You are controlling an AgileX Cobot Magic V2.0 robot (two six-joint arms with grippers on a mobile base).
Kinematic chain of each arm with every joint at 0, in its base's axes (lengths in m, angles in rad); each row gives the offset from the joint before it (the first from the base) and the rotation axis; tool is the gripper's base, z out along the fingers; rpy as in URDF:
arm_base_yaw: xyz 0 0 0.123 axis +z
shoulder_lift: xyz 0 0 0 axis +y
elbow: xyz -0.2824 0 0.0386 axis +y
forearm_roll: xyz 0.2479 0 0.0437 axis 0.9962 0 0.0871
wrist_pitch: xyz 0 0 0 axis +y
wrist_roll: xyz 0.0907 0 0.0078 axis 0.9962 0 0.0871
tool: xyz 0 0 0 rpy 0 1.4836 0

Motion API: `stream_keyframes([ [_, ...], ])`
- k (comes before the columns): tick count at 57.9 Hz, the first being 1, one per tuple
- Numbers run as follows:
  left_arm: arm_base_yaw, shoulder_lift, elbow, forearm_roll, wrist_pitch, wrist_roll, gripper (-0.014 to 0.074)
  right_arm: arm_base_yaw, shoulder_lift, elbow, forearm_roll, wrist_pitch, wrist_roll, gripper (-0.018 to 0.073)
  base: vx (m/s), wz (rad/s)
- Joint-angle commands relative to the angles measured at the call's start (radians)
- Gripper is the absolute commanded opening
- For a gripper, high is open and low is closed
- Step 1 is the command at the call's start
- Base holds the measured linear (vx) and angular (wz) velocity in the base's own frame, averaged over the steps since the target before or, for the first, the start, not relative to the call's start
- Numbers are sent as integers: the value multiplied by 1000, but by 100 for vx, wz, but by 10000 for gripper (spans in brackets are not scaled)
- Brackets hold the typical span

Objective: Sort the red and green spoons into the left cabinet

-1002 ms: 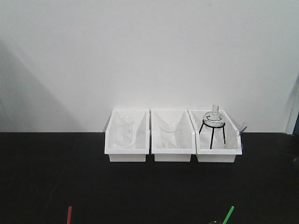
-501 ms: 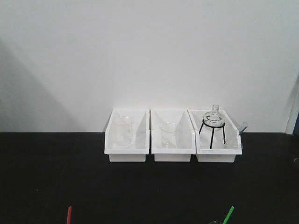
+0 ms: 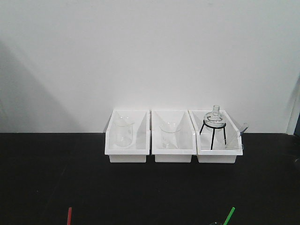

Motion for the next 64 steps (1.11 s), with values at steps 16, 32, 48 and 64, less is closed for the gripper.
stream_keyframes([
  [16,-2,-4,-38,-11,-88,-2,471,-3,-2,-37,-9,-161,-11,729,0,0],
  [32,-2,-4,-37,-11,-84,-2,471,-3,44,48,114,-348,15,688,0,0],
  [48,-2,-4,-37,-11,-84,-2,470,-3,172,371,131,-772,72,587,0,0],
  [64,-2,-4,-37,-11,-84,-2,470,-3,488,446,-299,-1268,327,522,0,0],
])
